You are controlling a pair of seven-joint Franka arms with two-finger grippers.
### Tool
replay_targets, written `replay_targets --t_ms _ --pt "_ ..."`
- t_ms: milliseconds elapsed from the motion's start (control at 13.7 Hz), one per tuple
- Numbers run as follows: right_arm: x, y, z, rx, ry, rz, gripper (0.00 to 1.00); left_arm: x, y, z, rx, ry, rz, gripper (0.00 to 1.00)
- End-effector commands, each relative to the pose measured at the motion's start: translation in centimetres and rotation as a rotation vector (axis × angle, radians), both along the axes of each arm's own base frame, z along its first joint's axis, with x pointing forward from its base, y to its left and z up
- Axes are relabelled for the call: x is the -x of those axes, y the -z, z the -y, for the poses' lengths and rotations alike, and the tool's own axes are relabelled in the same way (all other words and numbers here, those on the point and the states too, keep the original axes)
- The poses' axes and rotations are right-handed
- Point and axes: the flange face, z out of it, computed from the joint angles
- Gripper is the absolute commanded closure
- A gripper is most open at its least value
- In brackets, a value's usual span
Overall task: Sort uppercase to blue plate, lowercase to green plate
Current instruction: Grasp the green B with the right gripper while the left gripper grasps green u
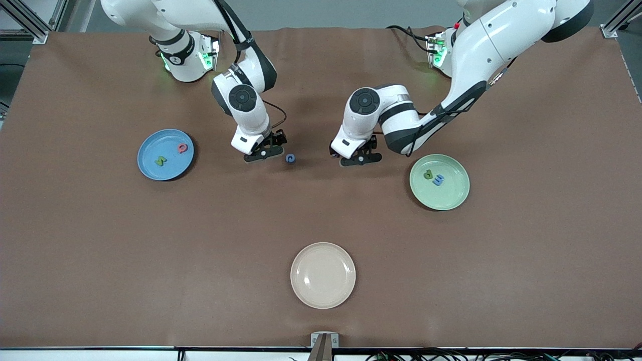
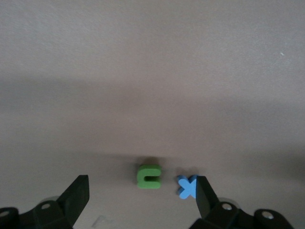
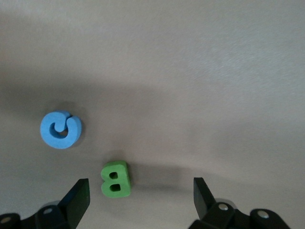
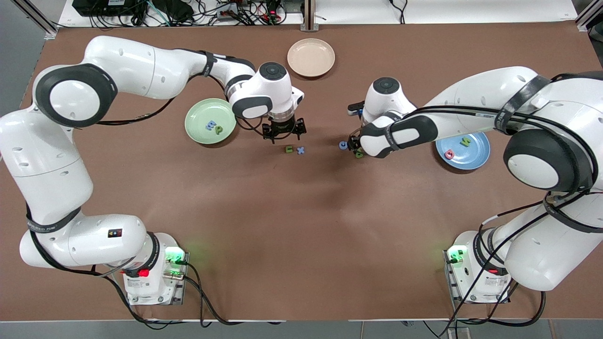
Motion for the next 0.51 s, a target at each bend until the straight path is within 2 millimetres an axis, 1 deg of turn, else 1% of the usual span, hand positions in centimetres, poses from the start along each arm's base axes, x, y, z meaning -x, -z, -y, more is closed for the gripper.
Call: replay_targets --t_ms 0,293,439 --pt "-0.1 0.5 -0.5 -0.001 0.013 0.004 0.1 -0.2 1.7 0.7 0.005 -0.023 0.018 0.05" --pt "-0.1 1.2 -0.6 -0.006 0.011 0.018 0.19 -1.0 2.7 0.7 0.008 -0.035 0.038 0.14" --pt "-0.1 1.2 -0.6 -0.006 0.011 0.018 0.22 -0.9 3.0 0.7 0.006 -0.038 0.034 0.23"
